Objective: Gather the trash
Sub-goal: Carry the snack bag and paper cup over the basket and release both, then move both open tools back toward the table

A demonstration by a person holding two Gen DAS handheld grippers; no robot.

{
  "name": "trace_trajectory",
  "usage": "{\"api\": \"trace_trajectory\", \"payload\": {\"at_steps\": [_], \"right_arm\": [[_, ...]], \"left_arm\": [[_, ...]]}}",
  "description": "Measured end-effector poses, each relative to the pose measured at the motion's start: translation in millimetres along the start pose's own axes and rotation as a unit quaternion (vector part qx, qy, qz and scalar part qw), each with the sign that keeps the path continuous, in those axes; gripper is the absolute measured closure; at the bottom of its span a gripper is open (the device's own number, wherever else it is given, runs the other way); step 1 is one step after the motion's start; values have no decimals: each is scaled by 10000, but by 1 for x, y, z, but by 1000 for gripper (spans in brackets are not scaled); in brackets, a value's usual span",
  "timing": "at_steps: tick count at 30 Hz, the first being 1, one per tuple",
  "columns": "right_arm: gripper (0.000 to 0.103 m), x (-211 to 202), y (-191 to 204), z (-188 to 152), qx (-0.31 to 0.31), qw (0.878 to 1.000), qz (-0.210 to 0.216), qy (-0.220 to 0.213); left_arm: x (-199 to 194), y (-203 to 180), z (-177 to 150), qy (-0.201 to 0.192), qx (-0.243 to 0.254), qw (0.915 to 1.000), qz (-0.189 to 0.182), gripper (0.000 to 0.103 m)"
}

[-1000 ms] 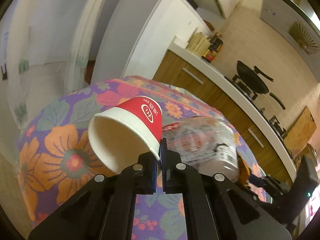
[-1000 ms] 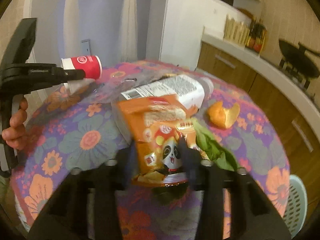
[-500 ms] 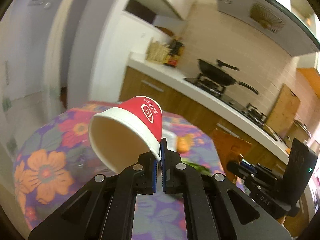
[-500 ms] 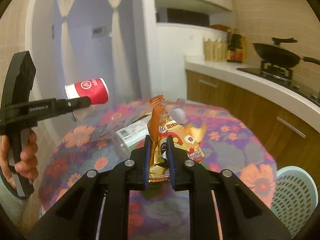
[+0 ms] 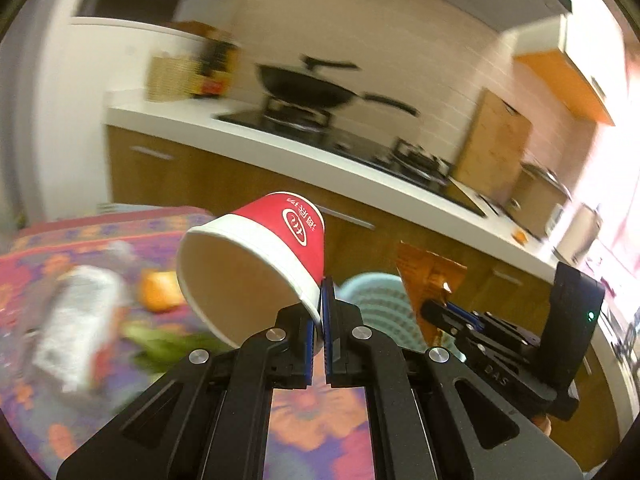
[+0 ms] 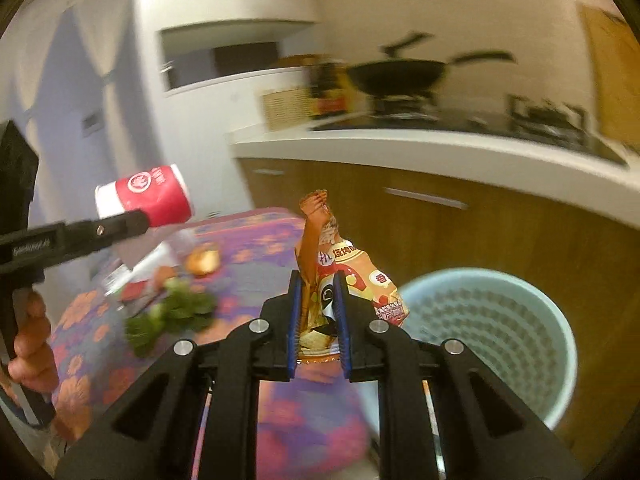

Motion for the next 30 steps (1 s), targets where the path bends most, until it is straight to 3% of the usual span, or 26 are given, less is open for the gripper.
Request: {"api": "trace_trajectory", "payload": {"at_steps": [7,13,16,18,23,25,26,28,30], "right_arm": [[90,-5,-82,-15,471,9950,-846,253],[89,9,-121,-37,832,9864,-1179,784],[86,17,-133,-49,1001,9828,-1121,1070],[75,19,-137,-57,1116,9802,-1070,1240],[74,15,-150,-66,1303,9768,-1152,1254],[74,10,-154,-64,1372,9757,-1205,1208],[74,7,-156,-64,1382,9753,-1247,1185],[74,1,-160,-61,1414,9746,-1325,1125],[74,-2,-161,-58,1399,9745,-1381,1085]], "left_arm": [[76,-63,-24,716,165,9952,-643,102],[130,-94,-49,1402,220,9862,-858,102],[148,-103,-60,1602,315,9829,-855,102],[157,-107,-67,1715,361,9807,-865,101],[175,-112,-78,1918,388,9768,-873,101],[180,-113,-81,2017,408,9750,-834,92],[181,-114,-82,2037,426,9746,-829,81],[180,-113,-85,2017,493,9752,-764,68],[179,-112,-86,2048,525,9744,-766,65]]}}
Point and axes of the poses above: each gripper's, at about its wrist camera, not at the fingertips, and x roughly the way its jaws point, y to its left, z to its top, the point moved 1 cm from there along x, roughly the way its jaws point, and after that the axes turned 14 degrees about -y, right-handed, at the moved point
